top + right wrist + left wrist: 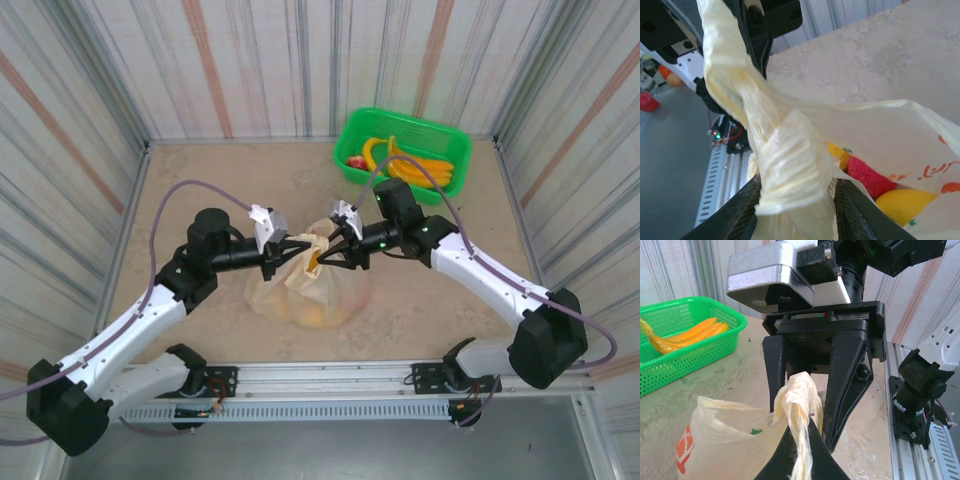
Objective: Place the fake fruits into the plastic bag and tie a complex knot
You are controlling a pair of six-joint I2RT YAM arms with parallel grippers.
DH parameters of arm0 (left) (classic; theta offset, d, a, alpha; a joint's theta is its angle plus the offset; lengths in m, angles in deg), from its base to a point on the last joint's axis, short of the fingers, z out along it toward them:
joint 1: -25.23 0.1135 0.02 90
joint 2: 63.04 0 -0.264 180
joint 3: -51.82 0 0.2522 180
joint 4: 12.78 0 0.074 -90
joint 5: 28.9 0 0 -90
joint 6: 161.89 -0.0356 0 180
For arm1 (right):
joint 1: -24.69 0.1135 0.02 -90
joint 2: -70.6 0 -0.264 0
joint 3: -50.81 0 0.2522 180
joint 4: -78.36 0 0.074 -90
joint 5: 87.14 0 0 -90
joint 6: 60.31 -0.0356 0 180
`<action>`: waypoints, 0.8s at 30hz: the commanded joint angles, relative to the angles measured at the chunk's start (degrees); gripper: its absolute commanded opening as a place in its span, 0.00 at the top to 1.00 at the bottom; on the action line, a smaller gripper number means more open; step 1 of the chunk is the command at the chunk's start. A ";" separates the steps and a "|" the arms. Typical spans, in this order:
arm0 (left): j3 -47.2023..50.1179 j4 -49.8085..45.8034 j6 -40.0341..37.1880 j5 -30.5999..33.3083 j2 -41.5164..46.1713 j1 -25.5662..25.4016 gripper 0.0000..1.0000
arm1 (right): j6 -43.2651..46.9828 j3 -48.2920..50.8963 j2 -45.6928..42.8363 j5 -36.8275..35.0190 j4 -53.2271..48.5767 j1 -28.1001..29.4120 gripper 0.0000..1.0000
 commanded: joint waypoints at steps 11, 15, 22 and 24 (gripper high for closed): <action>0.49 2.10 0.82 -0.93 0.11 -0.30 1.00 | 0.55 -3.77 3.70 0.06 0.29 2.97 0.97; 0.72 0.33 0.52 2.25 1.73 -0.31 1.00 | 1.47 -3.78 0.05 -7.14 -2.81 2.98 1.00; 0.64 -1.58 -0.65 8.61 3.19 -0.24 1.00 | 4.31 -3.74 -6.36 -25.66 -10.43 3.11 1.00; 0.46 -1.99 -0.49 9.52 3.04 -0.24 1.00 | 3.88 -3.36 -7.51 -31.71 -10.42 3.76 1.00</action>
